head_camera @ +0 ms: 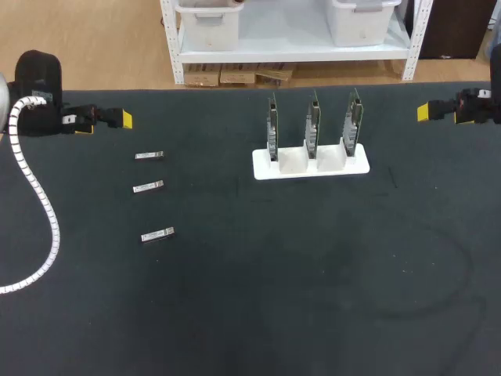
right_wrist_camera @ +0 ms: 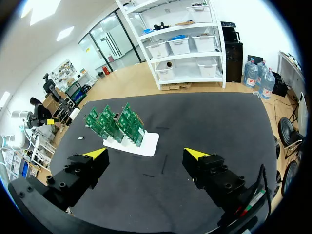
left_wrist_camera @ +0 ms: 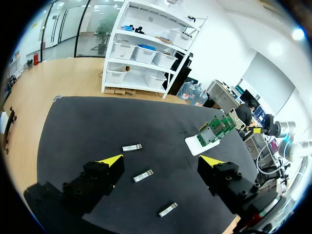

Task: Pick up the optical module with the left hand, and insert it into the network port with the right hand.

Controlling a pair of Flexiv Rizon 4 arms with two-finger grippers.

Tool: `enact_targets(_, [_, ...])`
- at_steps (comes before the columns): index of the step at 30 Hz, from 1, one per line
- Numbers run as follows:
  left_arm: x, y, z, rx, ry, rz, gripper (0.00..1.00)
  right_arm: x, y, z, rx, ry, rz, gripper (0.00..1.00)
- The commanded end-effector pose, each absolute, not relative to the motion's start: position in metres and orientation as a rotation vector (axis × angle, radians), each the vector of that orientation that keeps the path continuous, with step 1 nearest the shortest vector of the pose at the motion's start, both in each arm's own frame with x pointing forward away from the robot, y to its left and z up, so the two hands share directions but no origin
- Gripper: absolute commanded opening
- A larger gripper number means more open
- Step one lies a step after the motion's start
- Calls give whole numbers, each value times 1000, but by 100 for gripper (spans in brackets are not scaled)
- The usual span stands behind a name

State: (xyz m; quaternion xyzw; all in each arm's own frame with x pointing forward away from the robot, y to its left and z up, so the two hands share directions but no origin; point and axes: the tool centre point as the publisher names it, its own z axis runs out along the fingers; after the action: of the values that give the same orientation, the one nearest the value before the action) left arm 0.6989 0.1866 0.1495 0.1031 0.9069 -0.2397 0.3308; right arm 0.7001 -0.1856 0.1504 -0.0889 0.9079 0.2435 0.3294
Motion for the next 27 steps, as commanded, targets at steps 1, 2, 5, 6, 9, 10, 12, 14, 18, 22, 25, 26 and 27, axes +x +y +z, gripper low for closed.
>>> enact_targets(1, [712,194,149,345,2393,-600,100,700,-185,151,-230,2376,633,100])
enact_targets(2, [715,194,150,364,2394,-600,100,700,-185,151,-230,2376,633,100])
enact_targets(5, [729,194,152,488,2398,-553,100,700,-185,151,-230,2376,633,100])
enact_targets(6, [733,192,152,529,2402,-533,100,700,-185,151,-230,2376,633,100])
enact_targets(9, [748,186,152,688,2412,-520,100,700,-185,151,-230,2376,633,100])
enact_targets(10, [753,184,152,716,2417,-475,100,700,-185,151,-230,2376,633,100])
enact_targets(12, [764,180,151,794,2434,-462,100,700,-185,151,-230,2376,633,100])
enact_targets(14, [774,176,150,905,2415,-464,100,700,-185,151,-230,2376,633,100])
enact_targets(18, [788,166,145,1108,2395,-451,100,700,-185,151,-230,2376,633,100])
enact_targets(22, [796,157,136,1257,2388,-468,100,700,-185,151,-230,2376,633,100])
enact_targets(25, [796,152,130,1325,2378,-483,100,700,-185,151,-230,2376,633,100])
enact_targets(26, [796,152,128,1326,2382,-488,100,700,-185,151,-230,2376,633,100])
enact_targets(27, [796,151,127,1321,2387,-498,100,700,-185,151,-230,2376,633,100])
